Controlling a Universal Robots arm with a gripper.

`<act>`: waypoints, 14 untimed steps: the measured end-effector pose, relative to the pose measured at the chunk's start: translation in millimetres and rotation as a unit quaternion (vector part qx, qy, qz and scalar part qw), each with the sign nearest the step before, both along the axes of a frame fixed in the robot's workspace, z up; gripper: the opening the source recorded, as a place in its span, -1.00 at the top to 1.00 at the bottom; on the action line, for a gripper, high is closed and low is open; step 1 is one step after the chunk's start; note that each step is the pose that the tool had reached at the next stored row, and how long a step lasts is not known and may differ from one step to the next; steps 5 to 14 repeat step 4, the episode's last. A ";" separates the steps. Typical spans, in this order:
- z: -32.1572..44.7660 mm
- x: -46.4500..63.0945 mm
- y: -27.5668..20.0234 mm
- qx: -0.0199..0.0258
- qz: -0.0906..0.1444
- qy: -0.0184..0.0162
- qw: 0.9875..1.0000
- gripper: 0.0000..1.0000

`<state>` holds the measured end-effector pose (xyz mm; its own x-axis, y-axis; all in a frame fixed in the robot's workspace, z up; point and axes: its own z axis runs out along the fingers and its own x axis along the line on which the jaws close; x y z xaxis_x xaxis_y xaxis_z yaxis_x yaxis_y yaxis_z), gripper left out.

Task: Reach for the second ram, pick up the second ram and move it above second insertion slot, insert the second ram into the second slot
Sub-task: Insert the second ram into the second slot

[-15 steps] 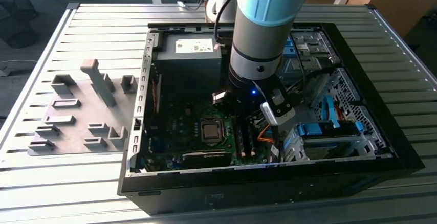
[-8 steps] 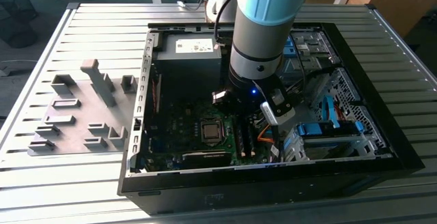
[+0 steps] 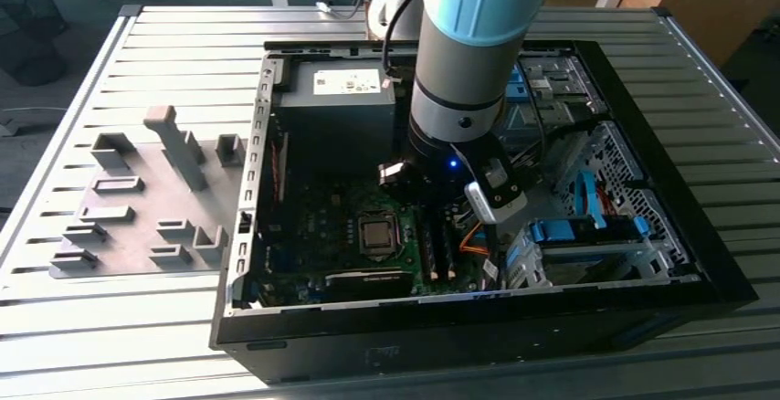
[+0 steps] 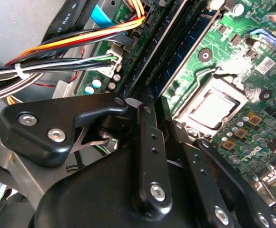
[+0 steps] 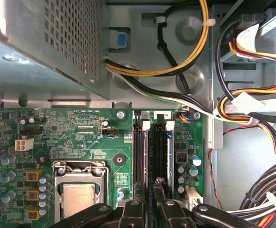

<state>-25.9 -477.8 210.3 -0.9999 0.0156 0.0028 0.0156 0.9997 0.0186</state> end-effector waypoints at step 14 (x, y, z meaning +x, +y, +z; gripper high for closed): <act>0.0 0.0 0.0 0.000 0.000 0.000 1.000 0.57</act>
